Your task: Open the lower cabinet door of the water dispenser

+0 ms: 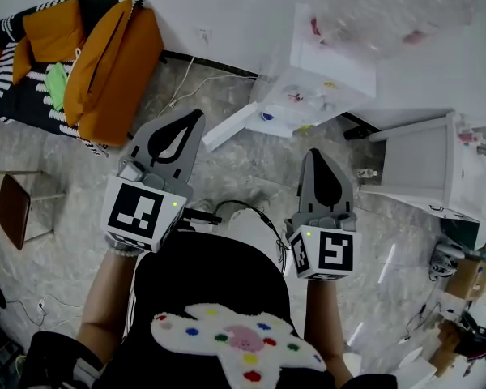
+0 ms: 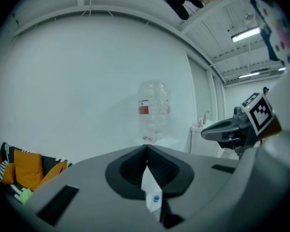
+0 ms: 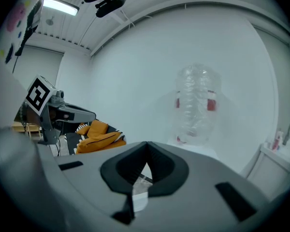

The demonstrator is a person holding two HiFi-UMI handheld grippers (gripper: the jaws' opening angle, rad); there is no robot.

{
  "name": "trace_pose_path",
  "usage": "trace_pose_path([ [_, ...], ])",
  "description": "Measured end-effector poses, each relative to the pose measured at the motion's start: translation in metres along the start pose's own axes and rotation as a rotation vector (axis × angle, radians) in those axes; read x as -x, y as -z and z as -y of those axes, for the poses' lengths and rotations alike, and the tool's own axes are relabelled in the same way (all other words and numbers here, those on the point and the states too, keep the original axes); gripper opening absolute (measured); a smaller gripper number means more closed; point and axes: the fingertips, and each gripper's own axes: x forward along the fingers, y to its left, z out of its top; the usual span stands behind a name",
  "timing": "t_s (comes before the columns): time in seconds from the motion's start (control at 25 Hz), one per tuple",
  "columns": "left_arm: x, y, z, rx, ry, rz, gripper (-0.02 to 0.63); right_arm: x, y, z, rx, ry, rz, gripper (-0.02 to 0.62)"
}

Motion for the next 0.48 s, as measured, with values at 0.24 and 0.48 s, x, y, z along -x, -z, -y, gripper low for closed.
trace_pose_path([
  [0.24, -0.001, 0.0024, 0.001, 0.007, 0.007, 0.001, 0.012, 0.0001, -0.004, -0.0041, 0.004, -0.009, 0.016, 0.005],
  [0.48, -0.003, 0.0048, 0.0056, 0.007, 0.021, -0.002, 0.012, 0.0003, -0.0017, -0.0078, 0.03, -0.025, 0.014, 0.005],
])
